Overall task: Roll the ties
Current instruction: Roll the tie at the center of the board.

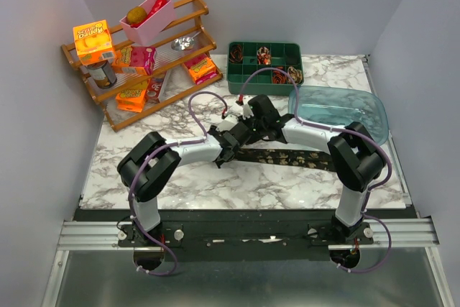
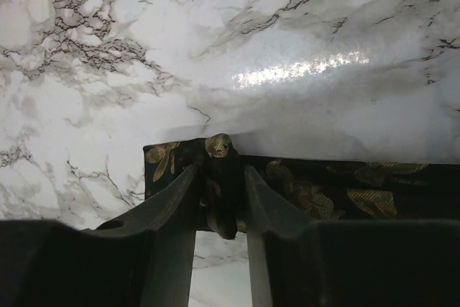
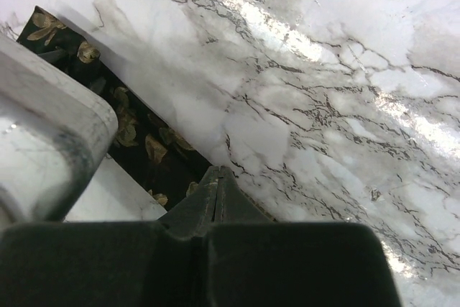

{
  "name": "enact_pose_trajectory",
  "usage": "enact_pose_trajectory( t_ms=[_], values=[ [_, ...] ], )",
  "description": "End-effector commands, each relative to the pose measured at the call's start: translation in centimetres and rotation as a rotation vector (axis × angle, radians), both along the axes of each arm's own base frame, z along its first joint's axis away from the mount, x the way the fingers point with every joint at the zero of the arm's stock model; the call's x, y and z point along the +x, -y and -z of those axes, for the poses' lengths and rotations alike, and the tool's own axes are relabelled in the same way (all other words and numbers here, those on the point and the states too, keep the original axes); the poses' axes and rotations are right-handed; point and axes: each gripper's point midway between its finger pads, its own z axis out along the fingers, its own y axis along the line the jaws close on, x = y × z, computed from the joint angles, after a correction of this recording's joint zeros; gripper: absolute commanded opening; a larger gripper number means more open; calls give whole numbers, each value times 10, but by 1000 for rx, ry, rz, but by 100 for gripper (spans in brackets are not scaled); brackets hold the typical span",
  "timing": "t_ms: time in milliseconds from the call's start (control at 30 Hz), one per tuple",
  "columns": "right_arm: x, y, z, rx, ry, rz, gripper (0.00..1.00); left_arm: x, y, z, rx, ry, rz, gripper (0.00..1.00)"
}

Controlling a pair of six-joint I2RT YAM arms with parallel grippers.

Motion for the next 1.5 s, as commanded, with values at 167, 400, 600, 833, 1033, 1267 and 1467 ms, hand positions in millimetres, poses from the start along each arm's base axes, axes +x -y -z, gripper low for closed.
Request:
enact_pose_trajectory(
  t_ms=[167, 400, 600, 833, 1033, 1267, 1467],
  values=[
    [-4, 0, 8, -14, -20, -11, 1, -4, 25, -5, -181, 23, 21, 63],
    [-3, -2, 5, -10, -15, -16, 1, -10, 29, 2, -255, 30, 8, 58],
    [0, -4, 0, -6, -7, -20, 1, -16, 30, 8, -328, 35, -4, 57],
    [0, -10, -9, 20, 0, -43, 1, -13, 23, -12, -369, 99, -26, 58],
    [-2, -19, -38, 91, 37, -78, 1, -12, 27, -42, -488, 148, -4, 62],
    [-13, -42, -63, 192, 48, -144, 1, -17, 23, -51, -602, 160, -9, 61],
    [-23, -71, -67, 224, 33, -211, 1, -13, -5, -62, -778, 151, -81, 63]
  ],
)
